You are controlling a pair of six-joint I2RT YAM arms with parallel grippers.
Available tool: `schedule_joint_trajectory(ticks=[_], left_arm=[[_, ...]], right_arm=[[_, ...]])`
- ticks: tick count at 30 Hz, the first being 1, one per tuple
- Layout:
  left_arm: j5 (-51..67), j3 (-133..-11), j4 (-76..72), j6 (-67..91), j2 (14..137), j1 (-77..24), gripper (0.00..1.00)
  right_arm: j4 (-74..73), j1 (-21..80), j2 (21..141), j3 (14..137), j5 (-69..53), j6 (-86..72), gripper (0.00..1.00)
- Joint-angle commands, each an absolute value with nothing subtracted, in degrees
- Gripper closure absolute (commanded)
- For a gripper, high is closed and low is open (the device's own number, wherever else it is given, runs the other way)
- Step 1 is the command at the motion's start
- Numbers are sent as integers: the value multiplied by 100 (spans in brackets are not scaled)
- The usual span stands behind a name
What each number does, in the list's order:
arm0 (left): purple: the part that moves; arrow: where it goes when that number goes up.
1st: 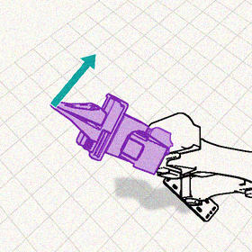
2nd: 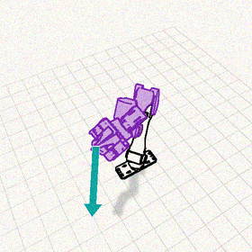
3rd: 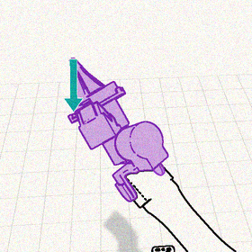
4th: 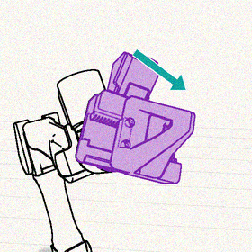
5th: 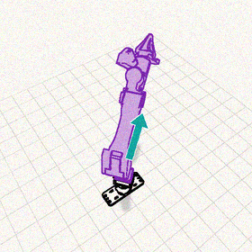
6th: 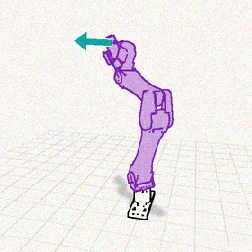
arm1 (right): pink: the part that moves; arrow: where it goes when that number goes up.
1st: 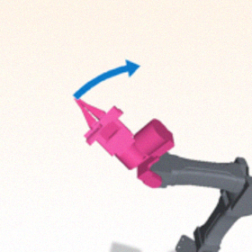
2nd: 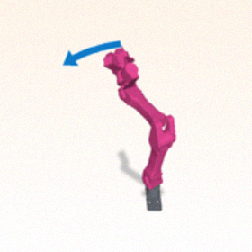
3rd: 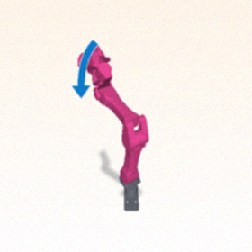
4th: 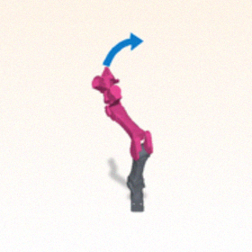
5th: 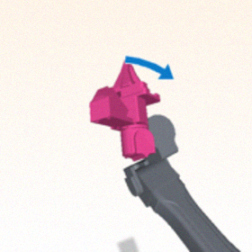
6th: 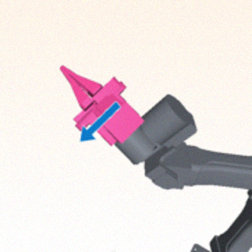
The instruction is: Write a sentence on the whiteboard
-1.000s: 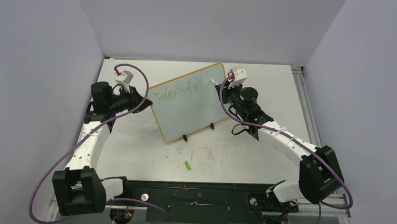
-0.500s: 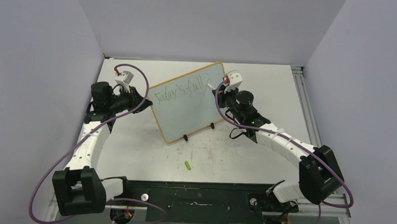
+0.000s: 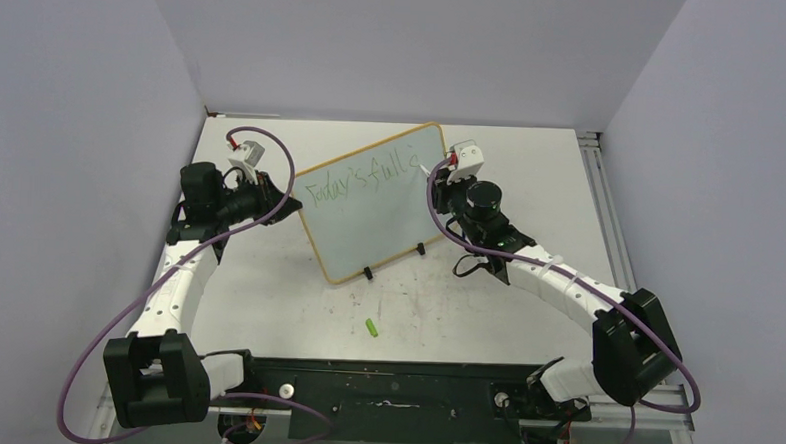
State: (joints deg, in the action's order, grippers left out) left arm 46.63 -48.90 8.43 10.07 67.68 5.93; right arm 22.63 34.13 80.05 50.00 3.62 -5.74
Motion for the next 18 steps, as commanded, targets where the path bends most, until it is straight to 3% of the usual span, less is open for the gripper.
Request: schedule_joint_trajectory(ticks=[1, 18], left_arm=[[4544, -5027, 765, 923, 6726, 563, 100], [4535, -5027, 768, 923, 6719, 569, 100]], right_arm=[[2515, 3386, 7927, 5228, 304, -580, 95], [2731, 3399, 7665, 5217, 495, -595, 95]])
